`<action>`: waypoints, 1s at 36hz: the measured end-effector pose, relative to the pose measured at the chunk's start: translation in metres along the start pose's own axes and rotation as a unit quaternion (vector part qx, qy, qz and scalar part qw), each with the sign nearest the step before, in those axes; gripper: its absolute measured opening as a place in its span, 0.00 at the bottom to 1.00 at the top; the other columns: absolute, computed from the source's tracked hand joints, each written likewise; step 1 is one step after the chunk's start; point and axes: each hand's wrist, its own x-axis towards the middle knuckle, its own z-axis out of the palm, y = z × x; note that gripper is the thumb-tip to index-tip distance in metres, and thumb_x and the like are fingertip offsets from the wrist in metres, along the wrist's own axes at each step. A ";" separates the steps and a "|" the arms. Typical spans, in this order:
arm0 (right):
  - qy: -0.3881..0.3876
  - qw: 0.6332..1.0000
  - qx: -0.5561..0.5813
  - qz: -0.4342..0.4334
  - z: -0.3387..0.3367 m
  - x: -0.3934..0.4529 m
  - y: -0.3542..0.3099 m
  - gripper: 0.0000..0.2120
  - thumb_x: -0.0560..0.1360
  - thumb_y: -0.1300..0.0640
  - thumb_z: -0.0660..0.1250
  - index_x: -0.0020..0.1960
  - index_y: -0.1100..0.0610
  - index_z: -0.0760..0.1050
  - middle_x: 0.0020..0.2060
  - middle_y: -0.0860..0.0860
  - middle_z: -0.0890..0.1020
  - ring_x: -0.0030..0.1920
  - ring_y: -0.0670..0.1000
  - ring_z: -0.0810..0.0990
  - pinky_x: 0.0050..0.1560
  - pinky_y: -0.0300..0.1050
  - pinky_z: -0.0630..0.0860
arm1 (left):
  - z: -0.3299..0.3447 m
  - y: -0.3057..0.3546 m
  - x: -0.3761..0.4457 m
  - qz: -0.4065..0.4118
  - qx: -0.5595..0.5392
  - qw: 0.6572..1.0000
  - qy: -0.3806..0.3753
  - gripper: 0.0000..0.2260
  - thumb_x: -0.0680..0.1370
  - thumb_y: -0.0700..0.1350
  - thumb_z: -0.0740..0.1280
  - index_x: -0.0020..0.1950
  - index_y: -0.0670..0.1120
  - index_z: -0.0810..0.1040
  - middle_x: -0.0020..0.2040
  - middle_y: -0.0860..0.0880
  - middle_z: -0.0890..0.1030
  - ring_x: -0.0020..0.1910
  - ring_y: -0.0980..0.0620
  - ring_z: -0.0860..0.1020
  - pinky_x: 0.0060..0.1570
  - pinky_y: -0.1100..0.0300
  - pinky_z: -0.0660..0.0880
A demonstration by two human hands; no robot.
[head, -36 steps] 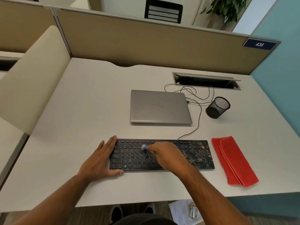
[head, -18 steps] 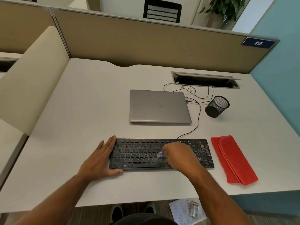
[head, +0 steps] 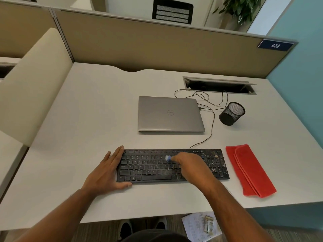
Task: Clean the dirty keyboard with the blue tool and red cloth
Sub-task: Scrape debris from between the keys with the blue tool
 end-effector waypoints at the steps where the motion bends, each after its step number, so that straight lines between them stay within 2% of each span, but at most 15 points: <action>1: -0.010 1.000 -0.001 -0.001 0.002 0.001 0.000 0.40 0.75 0.73 0.61 0.77 0.39 0.63 0.68 0.50 0.77 0.62 0.55 0.79 0.60 0.47 0.75 | -0.001 0.000 0.000 0.000 0.001 1.000 -0.002 0.61 0.68 0.77 0.69 0.83 0.49 0.36 0.83 0.55 0.40 0.71 0.74 0.26 0.73 0.69 0.29; 5: -0.099 0.995 0.000 0.010 -0.005 0.001 -0.002 0.33 0.78 0.71 0.60 0.75 0.42 0.68 0.70 0.52 0.76 0.63 0.57 0.79 0.62 0.48 0.75 | -0.002 0.000 -0.001 -0.002 0.003 1.000 -0.008 0.61 0.68 0.77 0.68 0.83 0.49 0.35 0.84 0.54 0.40 0.72 0.74 0.27 0.74 0.68 0.30; 7: -0.078 0.997 0.026 0.010 -0.010 0.001 0.000 0.29 0.79 0.69 0.60 0.72 0.43 0.73 0.69 0.52 0.77 0.62 0.56 0.79 0.61 0.47 0.75 | -0.003 0.003 -0.001 -0.003 -0.003 1.000 -0.006 0.60 0.69 0.75 0.71 0.83 0.49 0.37 0.83 0.55 0.40 0.69 0.76 0.25 0.71 0.72 0.28; 12: -0.059 0.998 0.015 0.036 -0.010 0.006 -0.003 0.40 0.76 0.73 0.62 0.78 0.40 0.61 0.70 0.52 0.75 0.63 0.57 0.78 0.62 0.48 0.75 | -0.006 0.005 -0.002 -0.007 -0.002 1.000 -0.012 0.60 0.69 0.74 0.72 0.83 0.50 0.36 0.82 0.56 0.39 0.67 0.77 0.23 0.69 0.74 0.26; 14: -0.070 0.997 0.026 0.032 -0.004 0.000 -0.001 0.37 0.76 0.73 0.61 0.76 0.40 0.65 0.69 0.52 0.76 0.61 0.56 0.80 0.59 0.48 0.77 | -0.005 0.005 -0.002 -0.007 -0.001 1.000 -0.016 0.60 0.69 0.74 0.71 0.83 0.49 0.36 0.82 0.55 0.39 0.67 0.77 0.23 0.69 0.74 0.26; 17: -0.029 0.997 0.063 0.026 0.002 -0.007 0.009 0.30 0.78 0.70 0.61 0.67 0.39 0.76 0.62 0.49 0.82 0.51 0.51 0.82 0.49 0.41 0.77 | -0.005 0.005 -0.001 -0.008 -0.004 1.000 -0.015 0.61 0.69 0.74 0.71 0.83 0.49 0.36 0.83 0.55 0.39 0.67 0.76 0.23 0.69 0.73 0.27; 18: -0.027 0.997 0.067 0.030 -0.001 -0.007 0.011 0.29 0.78 0.70 0.61 0.67 0.39 0.76 0.63 0.48 0.81 0.54 0.51 0.81 0.53 0.43 0.78 | -0.005 0.005 -0.001 -0.005 -0.004 1.000 -0.012 0.60 0.69 0.74 0.71 0.83 0.49 0.37 0.83 0.55 0.40 0.68 0.76 0.24 0.70 0.73 0.27; 20: -0.061 0.996 0.043 0.044 -0.011 -0.001 0.012 0.33 0.78 0.70 0.61 0.73 0.38 0.69 0.69 0.50 0.76 0.63 0.55 0.78 0.63 0.48 0.76 | -0.004 0.005 -0.001 -0.001 -0.005 1.000 -0.006 0.60 0.69 0.73 0.72 0.83 0.48 0.38 0.83 0.54 0.41 0.67 0.77 0.24 0.69 0.74 0.27; 23: -0.074 0.996 0.030 0.051 -0.015 0.000 0.010 0.36 0.78 0.71 0.61 0.78 0.40 0.62 0.72 0.52 0.73 0.67 0.57 0.76 0.67 0.49 0.73 | -0.003 0.003 -0.002 0.000 -0.011 1.000 0.000 0.60 0.69 0.73 0.73 0.84 0.48 0.39 0.82 0.54 0.42 0.68 0.77 0.25 0.69 0.74 0.27; 25: -0.068 0.996 0.029 0.045 -0.007 -0.005 0.013 0.34 0.78 0.71 0.60 0.75 0.41 0.67 0.69 0.51 0.76 0.64 0.56 0.78 0.63 0.47 0.75 | -0.001 0.000 -0.002 0.001 -0.011 1.000 0.004 0.61 0.68 0.75 0.71 0.84 0.48 0.38 0.84 0.53 0.43 0.71 0.75 0.27 0.72 0.71 0.29; 28: -0.029 0.997 0.067 0.037 0.001 -0.013 0.018 0.29 0.77 0.70 0.61 0.66 0.41 0.77 0.58 0.48 0.83 0.53 0.51 0.82 0.54 0.43 0.77 | 0.002 -0.005 0.000 0.000 -0.007 1.000 -0.001 0.61 0.68 0.78 0.67 0.83 0.49 0.35 0.84 0.55 0.40 0.74 0.71 0.30 0.76 0.66 0.31; 29: -0.023 0.997 0.069 0.035 -0.001 -0.012 0.018 0.28 0.78 0.70 0.61 0.66 0.41 0.78 0.59 0.48 0.82 0.53 0.51 0.82 0.54 0.43 0.77 | 0.002 -0.005 0.000 -0.001 -0.006 1.000 -0.004 0.61 0.68 0.79 0.66 0.83 0.50 0.34 0.83 0.56 0.39 0.76 0.70 0.31 0.77 0.65 0.32; 32: -0.003 0.998 0.045 0.039 -0.006 -0.005 0.017 0.35 0.78 0.72 0.60 0.73 0.38 0.69 0.66 0.49 0.79 0.59 0.53 0.80 0.58 0.43 0.75 | 0.004 -0.007 0.000 -0.004 -0.009 1.000 -0.003 0.61 0.67 0.80 0.65 0.83 0.51 0.34 0.84 0.55 0.39 0.81 0.60 0.40 0.79 0.62 0.34; 34: -0.039 0.998 0.020 0.042 -0.008 -0.001 0.013 0.39 0.76 0.73 0.59 0.77 0.38 0.63 0.71 0.50 0.75 0.63 0.56 0.78 0.61 0.46 0.74 | 0.005 -0.007 0.000 -0.003 -0.014 1.000 0.003 0.61 0.67 0.80 0.66 0.84 0.50 0.36 0.84 0.55 0.40 0.80 0.62 0.39 0.78 0.63 0.34; 36: -0.077 0.996 0.023 0.043 -0.004 -0.002 0.011 0.38 0.77 0.73 0.59 0.77 0.40 0.62 0.71 0.52 0.74 0.63 0.57 0.78 0.62 0.48 0.75 | 0.005 -0.007 0.001 0.000 -0.015 1.000 0.006 0.61 0.67 0.80 0.66 0.84 0.50 0.35 0.84 0.56 0.40 0.79 0.65 0.37 0.78 0.64 0.33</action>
